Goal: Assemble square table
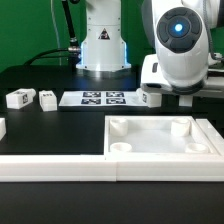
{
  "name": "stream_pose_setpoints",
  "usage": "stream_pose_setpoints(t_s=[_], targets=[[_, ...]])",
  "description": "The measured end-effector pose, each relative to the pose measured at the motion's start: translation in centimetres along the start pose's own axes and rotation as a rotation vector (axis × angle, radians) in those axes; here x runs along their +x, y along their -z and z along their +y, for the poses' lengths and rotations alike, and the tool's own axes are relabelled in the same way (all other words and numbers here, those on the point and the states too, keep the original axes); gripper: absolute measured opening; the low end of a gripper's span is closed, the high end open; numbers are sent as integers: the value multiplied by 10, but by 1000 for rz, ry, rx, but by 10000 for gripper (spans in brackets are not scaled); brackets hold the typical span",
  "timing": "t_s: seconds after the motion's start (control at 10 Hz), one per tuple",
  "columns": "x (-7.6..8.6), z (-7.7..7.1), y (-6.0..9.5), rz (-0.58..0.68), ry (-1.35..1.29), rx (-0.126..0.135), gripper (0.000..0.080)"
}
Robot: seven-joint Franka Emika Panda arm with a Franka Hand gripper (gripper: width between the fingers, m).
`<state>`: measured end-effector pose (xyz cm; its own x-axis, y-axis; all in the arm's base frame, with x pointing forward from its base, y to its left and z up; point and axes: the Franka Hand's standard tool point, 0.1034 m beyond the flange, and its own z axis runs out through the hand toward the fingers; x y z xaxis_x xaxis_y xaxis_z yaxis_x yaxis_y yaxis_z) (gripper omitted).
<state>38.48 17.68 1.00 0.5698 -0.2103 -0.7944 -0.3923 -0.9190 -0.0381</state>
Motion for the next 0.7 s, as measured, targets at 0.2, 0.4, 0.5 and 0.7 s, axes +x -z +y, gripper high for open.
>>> stream_pose_setpoints(t_s=[0.2,0.4,0.5,0.7], targets=[[0,0,0,0,0,0,294],[0,0,0,0,0,0,294],[0,0,0,0,0,0,294],[0,0,0,0,0,0,294]])
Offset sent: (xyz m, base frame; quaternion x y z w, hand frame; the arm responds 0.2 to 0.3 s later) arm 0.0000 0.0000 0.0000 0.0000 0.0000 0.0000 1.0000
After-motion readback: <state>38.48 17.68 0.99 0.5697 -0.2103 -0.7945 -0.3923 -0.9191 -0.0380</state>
